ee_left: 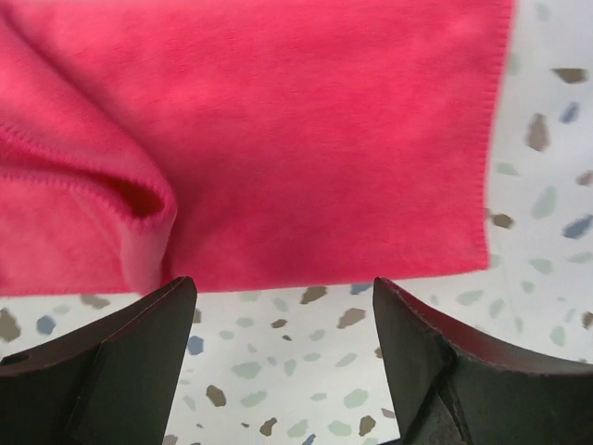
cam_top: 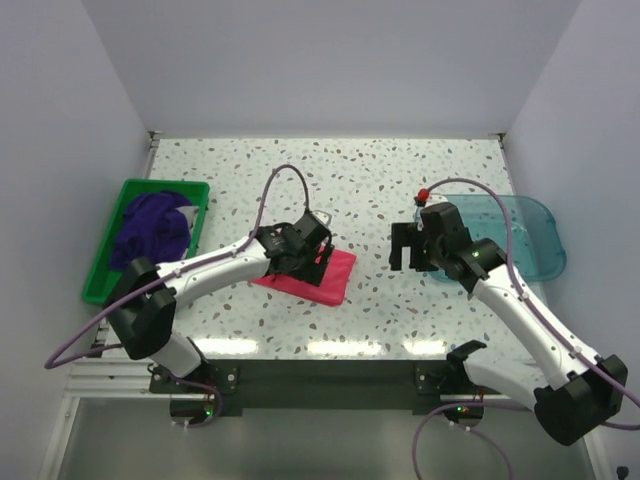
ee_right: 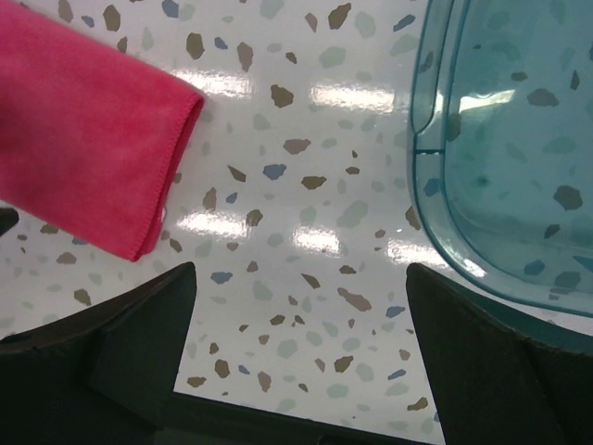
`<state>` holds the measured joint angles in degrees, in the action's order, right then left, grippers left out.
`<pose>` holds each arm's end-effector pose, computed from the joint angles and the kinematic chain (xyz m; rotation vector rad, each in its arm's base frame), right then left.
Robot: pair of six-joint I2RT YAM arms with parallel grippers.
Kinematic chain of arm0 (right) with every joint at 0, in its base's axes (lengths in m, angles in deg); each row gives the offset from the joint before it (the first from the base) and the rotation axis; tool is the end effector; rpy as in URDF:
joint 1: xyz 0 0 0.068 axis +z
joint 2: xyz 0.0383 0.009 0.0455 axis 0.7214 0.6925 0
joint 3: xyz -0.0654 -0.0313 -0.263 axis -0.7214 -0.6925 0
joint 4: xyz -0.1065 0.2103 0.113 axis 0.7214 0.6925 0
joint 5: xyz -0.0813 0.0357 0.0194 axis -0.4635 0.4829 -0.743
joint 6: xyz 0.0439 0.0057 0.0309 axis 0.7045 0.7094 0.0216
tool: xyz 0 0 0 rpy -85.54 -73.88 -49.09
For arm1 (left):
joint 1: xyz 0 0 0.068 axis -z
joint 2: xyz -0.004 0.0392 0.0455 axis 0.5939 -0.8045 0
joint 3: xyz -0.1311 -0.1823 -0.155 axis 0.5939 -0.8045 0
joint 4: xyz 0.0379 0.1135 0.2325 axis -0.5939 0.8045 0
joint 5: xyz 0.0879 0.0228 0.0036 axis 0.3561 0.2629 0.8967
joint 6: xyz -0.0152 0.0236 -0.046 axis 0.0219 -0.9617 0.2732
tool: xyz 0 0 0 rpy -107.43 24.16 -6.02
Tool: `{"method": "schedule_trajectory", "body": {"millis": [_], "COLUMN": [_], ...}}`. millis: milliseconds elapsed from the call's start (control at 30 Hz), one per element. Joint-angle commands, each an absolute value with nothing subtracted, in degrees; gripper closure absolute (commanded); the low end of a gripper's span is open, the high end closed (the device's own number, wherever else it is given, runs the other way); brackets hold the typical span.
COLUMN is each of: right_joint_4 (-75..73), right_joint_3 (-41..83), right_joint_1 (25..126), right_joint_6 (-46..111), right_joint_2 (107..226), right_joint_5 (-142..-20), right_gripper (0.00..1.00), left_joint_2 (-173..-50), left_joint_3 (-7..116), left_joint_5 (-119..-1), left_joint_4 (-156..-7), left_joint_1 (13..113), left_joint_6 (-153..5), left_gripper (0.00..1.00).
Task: Fold and stack the towels
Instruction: Smooth out wrinkles on the folded towel
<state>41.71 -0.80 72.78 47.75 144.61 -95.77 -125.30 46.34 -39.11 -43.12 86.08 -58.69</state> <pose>0.1876 0.0886 0.2934 -0.0413 2.4303 0.2239 0.2100 -0.2348 0.2299 0.4350 2.5845 -0.1754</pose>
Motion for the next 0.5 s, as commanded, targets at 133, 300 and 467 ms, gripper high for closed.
{"method": "schedule_trajectory", "body": {"millis": [133,300,467], "right_joint_4": [37.1,32.1,29.2], "right_joint_3": [-4.7,-6.0,-4.7], "right_joint_1": [72.7,72.9,73.3], "right_joint_6": [47.1,45.8,45.7], "right_joint_2": [144.1,146.8,151.3], "right_joint_5": [-86.1,-79.8,-79.1], "right_gripper": [0.03,0.07,0.09], "left_joint_2": [-124.3,-121.9,-118.9], "left_joint_3": [44.2,42.8,44.0], "left_joint_5": [-24.9,-24.3,-31.0], "left_joint_4": [-38.4,-40.0,-43.6], "left_joint_1": [81.1,75.2,75.1], "left_joint_6": [-50.4,-50.0,-48.2], "left_gripper": [0.20,0.22,0.18]}}
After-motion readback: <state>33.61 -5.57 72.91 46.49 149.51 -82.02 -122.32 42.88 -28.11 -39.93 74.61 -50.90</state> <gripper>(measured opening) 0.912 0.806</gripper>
